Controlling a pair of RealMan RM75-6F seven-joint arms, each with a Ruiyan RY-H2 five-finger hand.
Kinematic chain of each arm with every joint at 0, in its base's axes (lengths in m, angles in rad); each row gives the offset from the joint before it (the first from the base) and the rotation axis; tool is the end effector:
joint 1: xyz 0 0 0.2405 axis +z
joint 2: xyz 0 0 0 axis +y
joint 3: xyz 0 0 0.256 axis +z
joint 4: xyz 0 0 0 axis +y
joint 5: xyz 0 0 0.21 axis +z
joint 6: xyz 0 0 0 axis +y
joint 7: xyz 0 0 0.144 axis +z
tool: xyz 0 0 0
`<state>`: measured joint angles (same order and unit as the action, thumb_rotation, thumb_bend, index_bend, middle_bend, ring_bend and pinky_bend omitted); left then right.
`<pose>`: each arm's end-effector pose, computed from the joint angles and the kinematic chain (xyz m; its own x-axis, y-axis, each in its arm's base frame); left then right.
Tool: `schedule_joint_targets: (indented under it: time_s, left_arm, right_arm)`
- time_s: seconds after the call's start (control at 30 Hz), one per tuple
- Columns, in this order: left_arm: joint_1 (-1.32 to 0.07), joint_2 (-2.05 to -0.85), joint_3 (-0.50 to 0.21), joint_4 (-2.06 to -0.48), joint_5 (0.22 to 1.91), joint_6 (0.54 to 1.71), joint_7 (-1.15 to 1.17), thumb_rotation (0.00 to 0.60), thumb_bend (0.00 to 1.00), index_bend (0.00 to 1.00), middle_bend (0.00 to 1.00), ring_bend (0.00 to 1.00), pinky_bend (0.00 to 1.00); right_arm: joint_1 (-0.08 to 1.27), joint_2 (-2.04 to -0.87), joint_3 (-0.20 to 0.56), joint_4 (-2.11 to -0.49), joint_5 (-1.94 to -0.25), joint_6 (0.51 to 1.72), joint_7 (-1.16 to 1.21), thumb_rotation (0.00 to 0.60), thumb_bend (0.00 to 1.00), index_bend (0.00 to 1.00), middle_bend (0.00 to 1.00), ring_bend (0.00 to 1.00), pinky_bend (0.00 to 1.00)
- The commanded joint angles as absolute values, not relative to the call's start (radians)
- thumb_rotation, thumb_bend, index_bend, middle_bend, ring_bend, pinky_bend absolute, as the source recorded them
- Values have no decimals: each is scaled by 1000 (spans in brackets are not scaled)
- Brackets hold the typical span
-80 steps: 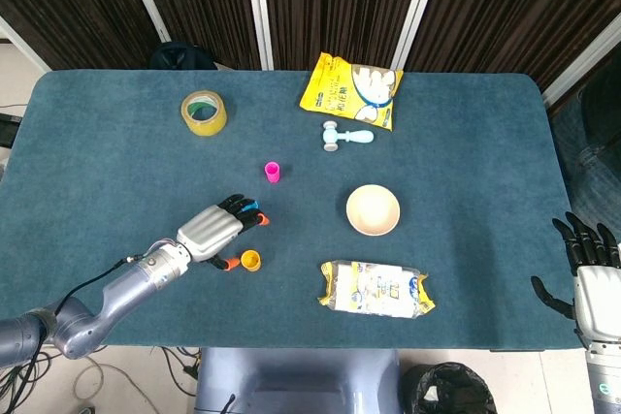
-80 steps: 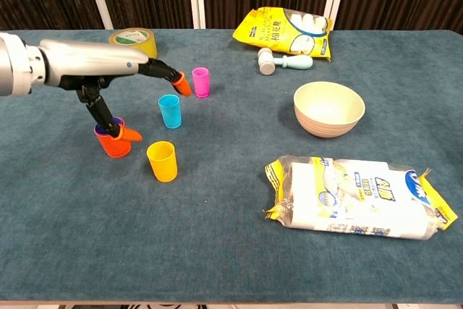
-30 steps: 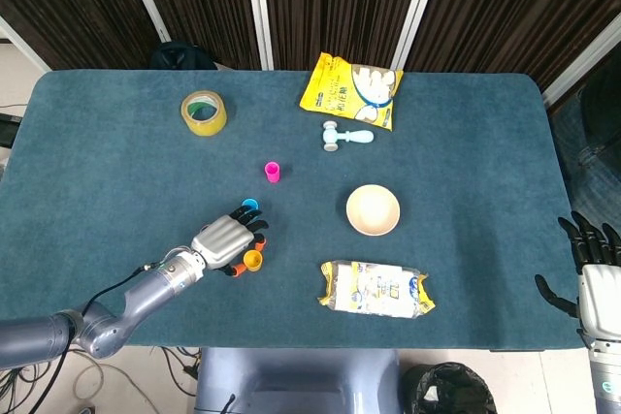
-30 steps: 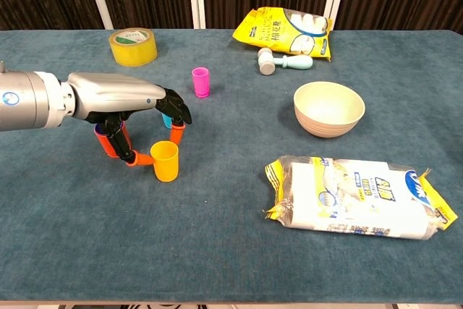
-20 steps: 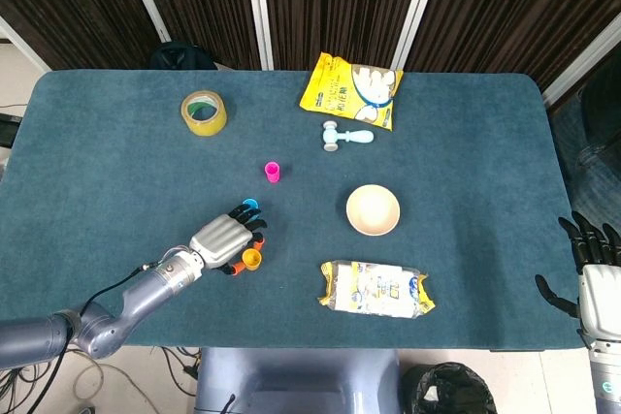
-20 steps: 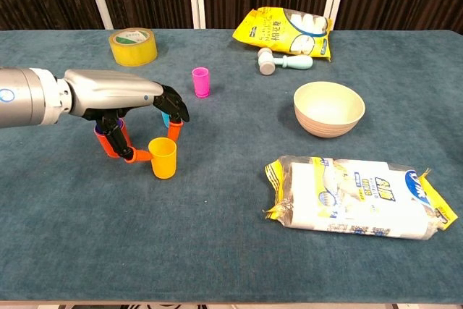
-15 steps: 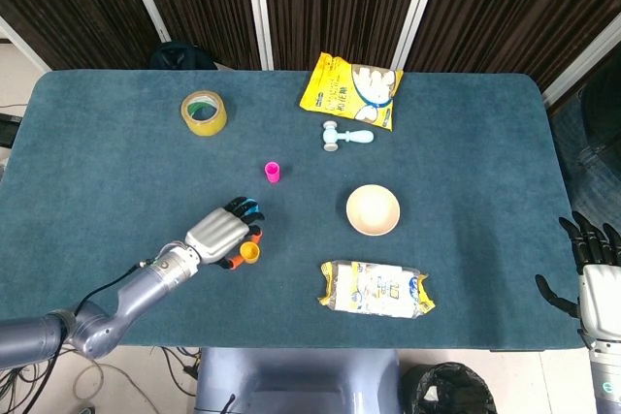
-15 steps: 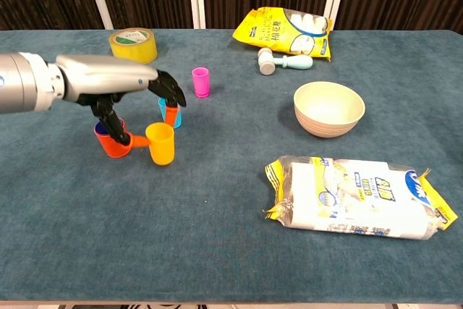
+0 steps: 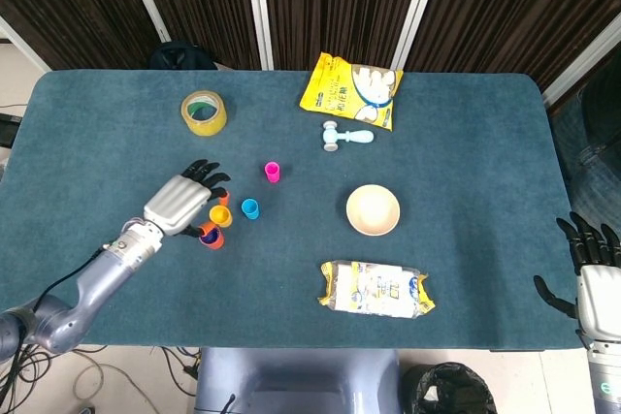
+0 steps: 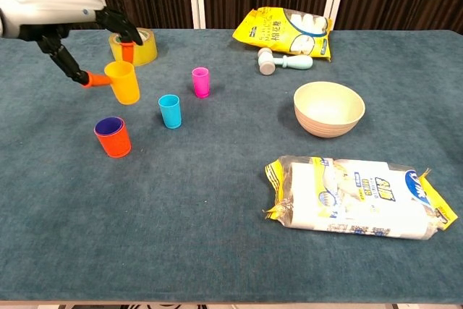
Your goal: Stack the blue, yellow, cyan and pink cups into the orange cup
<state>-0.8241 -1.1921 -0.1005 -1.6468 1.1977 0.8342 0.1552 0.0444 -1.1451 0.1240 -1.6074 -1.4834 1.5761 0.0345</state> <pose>-0.1507 0.3540 0.0647 0.5400 0.2977 0.7873 0.7999 -0.4724 -0.3701 -0.3084 -0.1821 0.1750 0.3380 0.1467 0.9296 -0.9410 0.0359 0.3365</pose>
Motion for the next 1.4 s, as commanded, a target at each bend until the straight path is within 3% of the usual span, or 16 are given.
schedule_joint_targets:
  time_s: [0.03, 1.0, 1.27, 1.4]
  left_arm:
    - [-806, -1174, -97, -1637, 1206, 842, 126, 600, 326, 457, 168, 0, 0]
    - [-770, -1212, -44, -1546, 1328, 808, 1, 600, 325, 447, 168, 0, 0]
    - [-775, -1224, -41, -1538, 1332, 786, -6, 600, 318, 399, 165, 0, 0]
    - [-777, -1226, -40, -1535, 1335, 779, -6, 600, 302, 323, 160, 0, 0]
  right_arm:
    - [46, -1147, 123, -1606, -1483, 1573, 31, 600, 325, 125, 79, 124, 25]
    - [47, -1153, 124, -1605, -1475, 1568, 18, 600, 324, 125, 79, 124, 25]
    - [46, -1152, 126, -1604, -1473, 1568, 19, 600, 325, 125, 79, 124, 25]
    - [46, -1151, 126, -1605, -1471, 1567, 20, 600, 324, 125, 79, 124, 25]
